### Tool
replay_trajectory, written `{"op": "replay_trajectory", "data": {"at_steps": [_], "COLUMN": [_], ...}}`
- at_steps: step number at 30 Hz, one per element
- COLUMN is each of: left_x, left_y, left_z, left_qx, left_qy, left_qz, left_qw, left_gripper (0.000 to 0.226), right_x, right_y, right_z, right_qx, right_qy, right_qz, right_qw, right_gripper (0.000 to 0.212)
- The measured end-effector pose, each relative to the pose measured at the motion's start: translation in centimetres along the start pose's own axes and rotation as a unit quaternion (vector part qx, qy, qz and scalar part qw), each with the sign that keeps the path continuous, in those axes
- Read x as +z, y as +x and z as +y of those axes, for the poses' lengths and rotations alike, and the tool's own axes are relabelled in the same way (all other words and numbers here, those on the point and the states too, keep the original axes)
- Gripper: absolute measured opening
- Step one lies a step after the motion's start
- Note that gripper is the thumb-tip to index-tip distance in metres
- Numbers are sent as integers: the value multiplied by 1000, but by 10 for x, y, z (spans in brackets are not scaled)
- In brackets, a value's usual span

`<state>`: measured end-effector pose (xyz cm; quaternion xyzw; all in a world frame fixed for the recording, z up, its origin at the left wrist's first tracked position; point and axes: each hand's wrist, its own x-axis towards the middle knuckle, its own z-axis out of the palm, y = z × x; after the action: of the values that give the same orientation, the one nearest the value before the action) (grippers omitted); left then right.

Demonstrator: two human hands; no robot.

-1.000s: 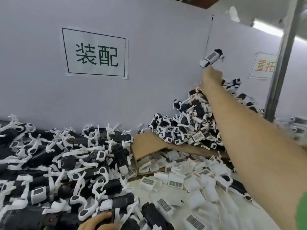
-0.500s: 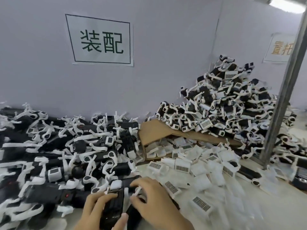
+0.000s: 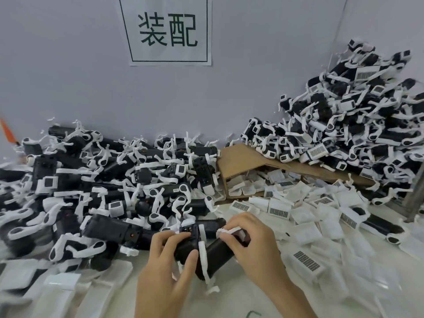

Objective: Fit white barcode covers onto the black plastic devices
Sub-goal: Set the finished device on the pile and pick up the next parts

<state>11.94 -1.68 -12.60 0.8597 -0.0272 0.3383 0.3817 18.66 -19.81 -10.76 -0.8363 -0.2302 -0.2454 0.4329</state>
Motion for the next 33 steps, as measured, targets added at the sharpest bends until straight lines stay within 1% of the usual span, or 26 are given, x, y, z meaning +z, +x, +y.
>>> {"op": "replay_trajectory", "data": {"at_steps": [5,7,9,12,17,19,21,23,24,26,27,29,30,32,33], "left_x": [-1,1,3,4,1,2,3,2,1,-1,-2,-4,-8,-15,-17], "left_y": [4,4,2,-3,-1,-1,-3,-2,-2,-1,-2,-2,-1,-1,-1], "left_z": [-5,-6,-6,-3,-1,0,3,6,5,5,5,8,9,11,12], "left_qx": [-25,-37,-44,-54,-74,-97,-111,-119,-118,-114,-109,-93,-87,-73,-63], "left_qy": [-24,-32,-35,-23,-41,-68,-96,-133,-151,-183,-193,-212,-223,-246,-254], "left_qz": [11,14,22,29,52,55,59,64,68,75,80,92,94,73,52], "left_qw": [999,999,998,998,995,991,987,982,979,974,972,969,966,964,964], "left_gripper": [35,38,41,40,39,39,41,42,41,35,34,33,32,28,28], "right_x": [-8,-11,-11,-9,-14,-17,-20,-25,-28,-33,-36,-39,-39,-38,-37], "right_y": [1,1,2,-2,0,2,3,6,8,12,13,13,11,6,4], "right_z": [-3,-5,-6,-10,-10,-10,-12,-15,-17,-21,-23,-25,-26,-27,-28], "right_qx": [-36,-56,-74,-77,-62,-48,12,99,138,180,189,208,215,217,211], "right_qy": [11,10,15,32,59,88,179,300,375,541,599,672,694,719,731], "right_qz": [87,136,188,242,308,314,306,274,247,171,136,74,44,-13,-48], "right_qw": [995,989,979,967,948,944,935,908,883,804,766,707,686,661,647], "right_gripper": [20,22,17,7,4,14,29,34,30,23,23,25,24,20,27]}}
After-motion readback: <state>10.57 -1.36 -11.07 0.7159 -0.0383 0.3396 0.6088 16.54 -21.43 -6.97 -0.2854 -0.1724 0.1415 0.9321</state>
